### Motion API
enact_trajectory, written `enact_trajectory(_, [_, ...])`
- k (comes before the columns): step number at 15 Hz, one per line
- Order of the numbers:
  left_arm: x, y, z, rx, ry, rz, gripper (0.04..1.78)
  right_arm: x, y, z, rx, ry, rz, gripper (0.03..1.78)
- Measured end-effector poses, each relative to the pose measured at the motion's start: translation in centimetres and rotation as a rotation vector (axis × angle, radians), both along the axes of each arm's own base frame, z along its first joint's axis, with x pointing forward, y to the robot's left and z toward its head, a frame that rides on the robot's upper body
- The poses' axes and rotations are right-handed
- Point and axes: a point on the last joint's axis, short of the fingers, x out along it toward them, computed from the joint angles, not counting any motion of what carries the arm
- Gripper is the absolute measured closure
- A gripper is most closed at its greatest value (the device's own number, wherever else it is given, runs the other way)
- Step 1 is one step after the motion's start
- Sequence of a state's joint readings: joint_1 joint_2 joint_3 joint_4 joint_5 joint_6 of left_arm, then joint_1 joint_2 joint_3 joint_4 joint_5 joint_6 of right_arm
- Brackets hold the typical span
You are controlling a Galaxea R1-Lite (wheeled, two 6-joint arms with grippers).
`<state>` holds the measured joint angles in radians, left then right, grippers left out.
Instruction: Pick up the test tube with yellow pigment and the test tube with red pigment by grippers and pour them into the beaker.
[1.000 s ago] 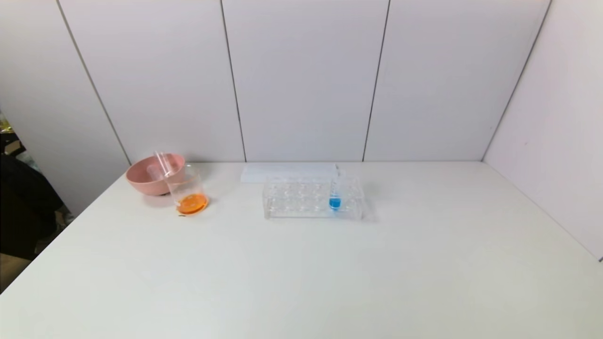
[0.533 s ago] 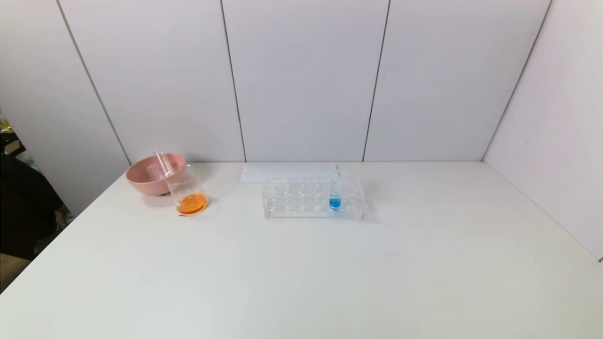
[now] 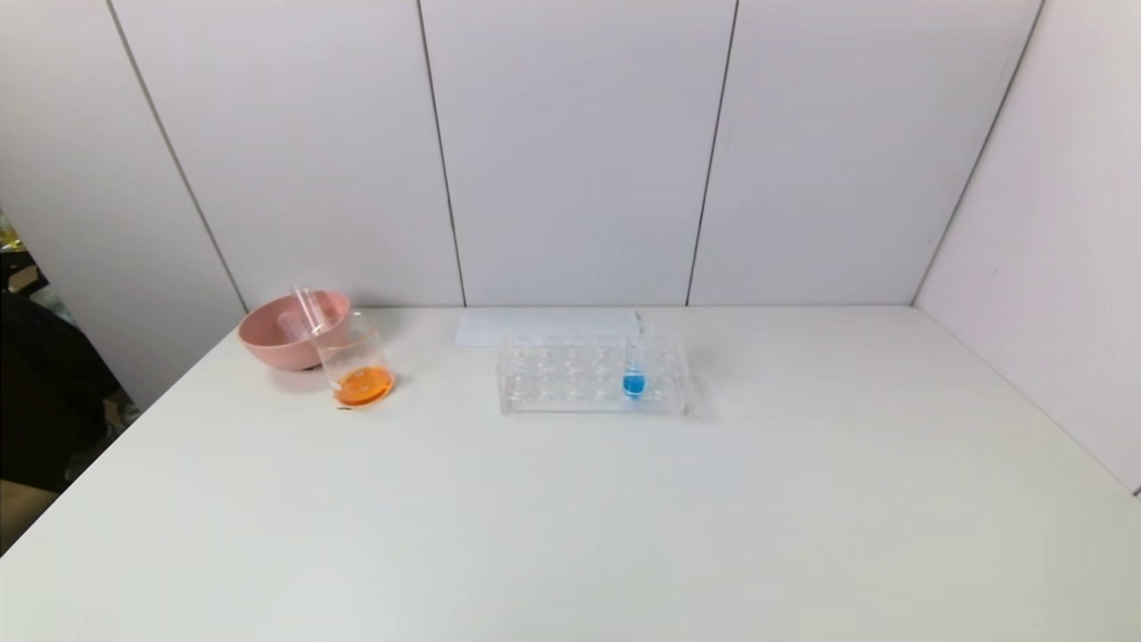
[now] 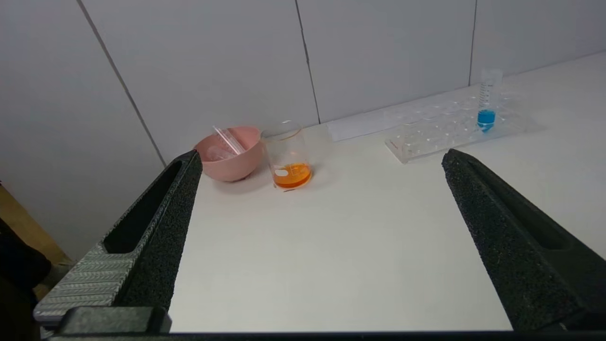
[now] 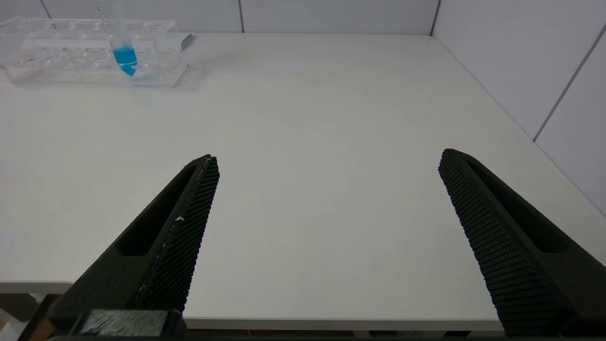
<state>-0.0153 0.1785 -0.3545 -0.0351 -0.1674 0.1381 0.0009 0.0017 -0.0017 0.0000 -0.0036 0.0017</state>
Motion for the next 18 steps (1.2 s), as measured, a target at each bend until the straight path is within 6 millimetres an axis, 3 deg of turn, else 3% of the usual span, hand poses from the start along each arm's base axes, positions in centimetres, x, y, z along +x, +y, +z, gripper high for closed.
enact_trajectory(10, [1.1, -0.1, -7.7, -0.11, 0.09, -0.012, 0.04, 0.0, 0.0, 0.0, 0.0, 0.0, 0.0, 0.11])
enact_trajectory(14, [1.3, -0.1, -8.8, -0.114, 0.087, -0.007, 0.04, 0.0, 0.0, 0.0, 0.0, 0.0, 0.0, 0.11])
enact_trajectory(18, [1.4, 0.2, -9.9, -0.078, 0.168, 0.113, 0.04, 0.0, 0.0, 0.0, 0.0, 0.0, 0.0, 0.11])
